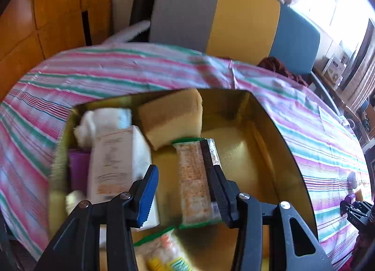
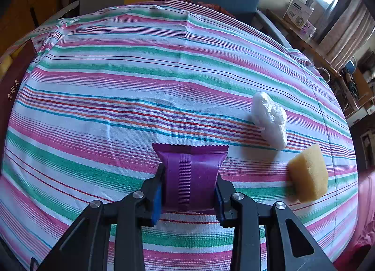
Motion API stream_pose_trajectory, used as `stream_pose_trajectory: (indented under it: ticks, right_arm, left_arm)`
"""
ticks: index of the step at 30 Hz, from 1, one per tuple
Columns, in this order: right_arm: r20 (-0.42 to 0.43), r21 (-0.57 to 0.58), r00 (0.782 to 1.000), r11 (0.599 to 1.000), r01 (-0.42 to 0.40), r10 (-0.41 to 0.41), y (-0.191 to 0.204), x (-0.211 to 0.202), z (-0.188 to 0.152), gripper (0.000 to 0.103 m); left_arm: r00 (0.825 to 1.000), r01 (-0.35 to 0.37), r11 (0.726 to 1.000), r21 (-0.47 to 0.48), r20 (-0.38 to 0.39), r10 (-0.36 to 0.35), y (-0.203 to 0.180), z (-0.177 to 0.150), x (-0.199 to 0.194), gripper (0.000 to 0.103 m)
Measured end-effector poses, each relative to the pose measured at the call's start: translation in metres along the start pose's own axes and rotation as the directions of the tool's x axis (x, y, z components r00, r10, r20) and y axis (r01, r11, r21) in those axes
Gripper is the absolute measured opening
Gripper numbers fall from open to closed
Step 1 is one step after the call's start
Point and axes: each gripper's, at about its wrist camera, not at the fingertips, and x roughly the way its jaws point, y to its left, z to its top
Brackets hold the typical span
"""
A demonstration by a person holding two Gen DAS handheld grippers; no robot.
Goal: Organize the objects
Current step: 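Carry the purple packet over the tray and release it with the right tool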
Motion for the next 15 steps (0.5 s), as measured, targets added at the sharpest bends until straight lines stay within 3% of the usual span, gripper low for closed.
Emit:
stream_pose_trajectory:
  ticks: [15]
  right_arm:
    - [0.01,-0.01,1.0,1.0,0.027,-0.026,0.0,0.001,0.003,0.036]
  left_arm:
    - [0.996,0.015,1.0,0.015,0.089,-0.016,0.018,-0.048,-0.073,0.047]
